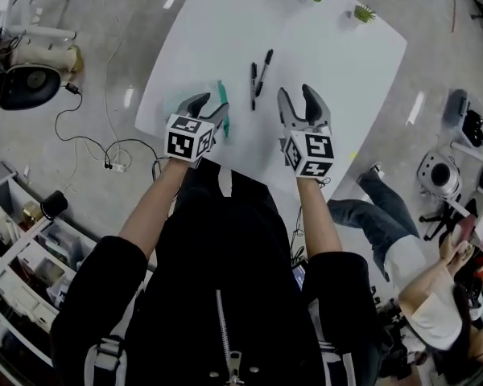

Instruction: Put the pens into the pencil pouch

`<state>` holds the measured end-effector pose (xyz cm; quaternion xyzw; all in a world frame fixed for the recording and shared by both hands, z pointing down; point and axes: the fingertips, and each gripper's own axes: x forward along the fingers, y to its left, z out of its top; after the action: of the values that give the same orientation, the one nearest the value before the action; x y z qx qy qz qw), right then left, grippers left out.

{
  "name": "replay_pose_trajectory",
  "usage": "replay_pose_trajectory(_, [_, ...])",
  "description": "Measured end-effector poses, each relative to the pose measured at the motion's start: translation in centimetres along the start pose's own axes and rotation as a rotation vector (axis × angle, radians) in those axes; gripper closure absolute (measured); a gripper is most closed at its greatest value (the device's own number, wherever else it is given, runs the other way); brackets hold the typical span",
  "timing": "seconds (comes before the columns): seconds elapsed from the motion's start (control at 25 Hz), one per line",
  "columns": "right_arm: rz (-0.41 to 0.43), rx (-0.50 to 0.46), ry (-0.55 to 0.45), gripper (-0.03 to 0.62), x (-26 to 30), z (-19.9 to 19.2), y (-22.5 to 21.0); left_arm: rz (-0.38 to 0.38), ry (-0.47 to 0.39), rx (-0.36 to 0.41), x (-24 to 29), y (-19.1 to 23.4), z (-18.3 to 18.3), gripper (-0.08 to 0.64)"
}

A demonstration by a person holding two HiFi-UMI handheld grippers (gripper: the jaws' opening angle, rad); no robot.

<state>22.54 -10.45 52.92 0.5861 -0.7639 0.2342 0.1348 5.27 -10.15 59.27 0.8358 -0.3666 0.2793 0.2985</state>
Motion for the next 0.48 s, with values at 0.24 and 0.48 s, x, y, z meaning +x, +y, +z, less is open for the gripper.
replay_pose_trajectory(0.24, [-0.008,0.011,0.027,0.374,-0.8,-1.4,-0.3,0.05,0.088,-0.011,2.1,0.0,-3.2,0.331])
replay_pose_trajectory(0.48, [-0.011,0.019,0.055,0.374,-1.6,-3.0,-0.3,0.082,0.129,0.01,2.8,0.3,-4.8,0.391])
